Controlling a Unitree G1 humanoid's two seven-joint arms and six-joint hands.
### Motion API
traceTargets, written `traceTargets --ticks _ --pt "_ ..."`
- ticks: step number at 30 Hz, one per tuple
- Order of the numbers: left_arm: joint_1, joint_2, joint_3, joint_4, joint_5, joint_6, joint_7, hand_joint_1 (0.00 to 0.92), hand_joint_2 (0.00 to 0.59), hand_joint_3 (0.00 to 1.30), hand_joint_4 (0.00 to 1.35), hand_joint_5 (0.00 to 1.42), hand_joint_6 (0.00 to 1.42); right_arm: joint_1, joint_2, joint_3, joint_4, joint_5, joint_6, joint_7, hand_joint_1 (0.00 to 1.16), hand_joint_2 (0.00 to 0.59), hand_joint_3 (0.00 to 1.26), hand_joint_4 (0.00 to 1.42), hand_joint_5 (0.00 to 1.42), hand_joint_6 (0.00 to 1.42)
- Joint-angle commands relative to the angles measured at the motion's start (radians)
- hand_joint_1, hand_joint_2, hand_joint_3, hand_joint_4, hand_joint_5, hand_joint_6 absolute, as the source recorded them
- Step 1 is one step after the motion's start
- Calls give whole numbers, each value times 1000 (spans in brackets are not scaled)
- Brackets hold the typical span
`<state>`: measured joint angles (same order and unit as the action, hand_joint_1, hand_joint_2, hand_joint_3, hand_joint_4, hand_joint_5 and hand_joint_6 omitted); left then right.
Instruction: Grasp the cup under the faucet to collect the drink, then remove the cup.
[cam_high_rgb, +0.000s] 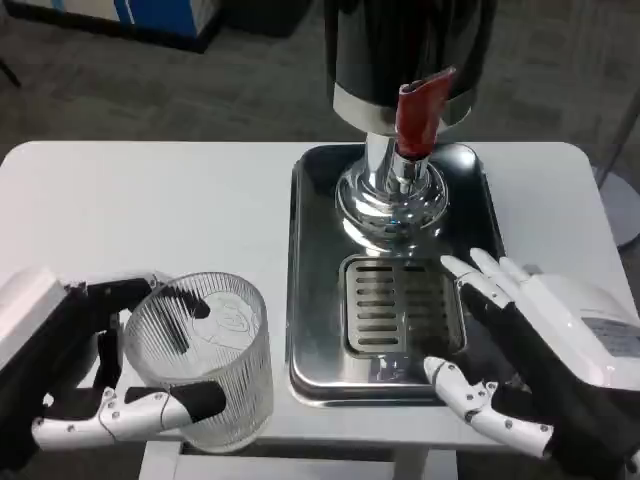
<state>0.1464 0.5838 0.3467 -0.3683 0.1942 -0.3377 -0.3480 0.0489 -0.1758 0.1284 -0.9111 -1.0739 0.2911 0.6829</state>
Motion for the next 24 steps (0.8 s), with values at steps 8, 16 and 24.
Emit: traceTargets --ticks 8,16,24 --pt "-49 0 -21 37 9 -21 26 621 90 933 1031 1158 1415 8 8 -23 -17 -14 10 18 204 499 90 0 0 0" --pt "-163 -5 -89 113 66 -13 51 621 90 929 1031 1158 1412 -4 8 -72 -9 -30 31 14 203 499 82 0 0 0" --pt "-301 -24 -191 232 135 -13 89 621 90 928 1031 1146 1412 0 8 -124 -19 -30 52 10 199 501 75 0 0 0"
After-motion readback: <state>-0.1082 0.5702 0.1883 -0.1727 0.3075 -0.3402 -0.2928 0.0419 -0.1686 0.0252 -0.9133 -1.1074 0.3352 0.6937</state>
